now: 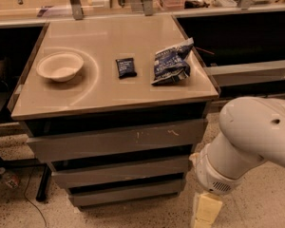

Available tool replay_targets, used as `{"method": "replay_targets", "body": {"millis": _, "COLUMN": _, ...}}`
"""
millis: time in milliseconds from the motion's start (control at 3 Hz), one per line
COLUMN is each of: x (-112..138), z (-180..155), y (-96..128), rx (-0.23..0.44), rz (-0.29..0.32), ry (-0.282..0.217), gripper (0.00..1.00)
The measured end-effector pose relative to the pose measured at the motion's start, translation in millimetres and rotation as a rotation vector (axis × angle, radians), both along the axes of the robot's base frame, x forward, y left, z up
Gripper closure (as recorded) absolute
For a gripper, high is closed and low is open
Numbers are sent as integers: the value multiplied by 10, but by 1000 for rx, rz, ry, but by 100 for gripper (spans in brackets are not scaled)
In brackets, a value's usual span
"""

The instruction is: Open bottom drawer

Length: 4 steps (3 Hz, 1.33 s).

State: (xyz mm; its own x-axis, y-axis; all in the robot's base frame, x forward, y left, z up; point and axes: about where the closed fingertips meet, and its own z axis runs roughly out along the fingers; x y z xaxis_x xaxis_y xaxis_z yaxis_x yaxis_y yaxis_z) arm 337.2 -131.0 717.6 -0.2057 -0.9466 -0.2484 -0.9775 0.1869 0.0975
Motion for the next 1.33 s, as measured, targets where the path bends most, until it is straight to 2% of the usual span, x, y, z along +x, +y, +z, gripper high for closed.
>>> {"method": "replay_targets", "body": {"millis": 333, "x": -168, "z": -631, "y": 387, "rx": 37, "rz": -15, "ry": 92, "gripper": 0}}
{"method": "replay_targets", "body": {"millis": 667, "x": -188, "z": -1234, "y": 769, "rx": 75, "rz": -26, "ry": 127, "gripper": 0}}
{"method": "replay_targets", "body": {"millis": 1000, "x": -66, "z": -1709, "y": 1087, "rx": 146, "rz": -28, "ry": 141, "gripper": 0}}
{"method": "replay_targets", "body": {"millis": 1333, "x": -67, "z": -1709, "y": 1087, "rx": 146, "rz": -28, "ry": 141, "gripper": 0}}
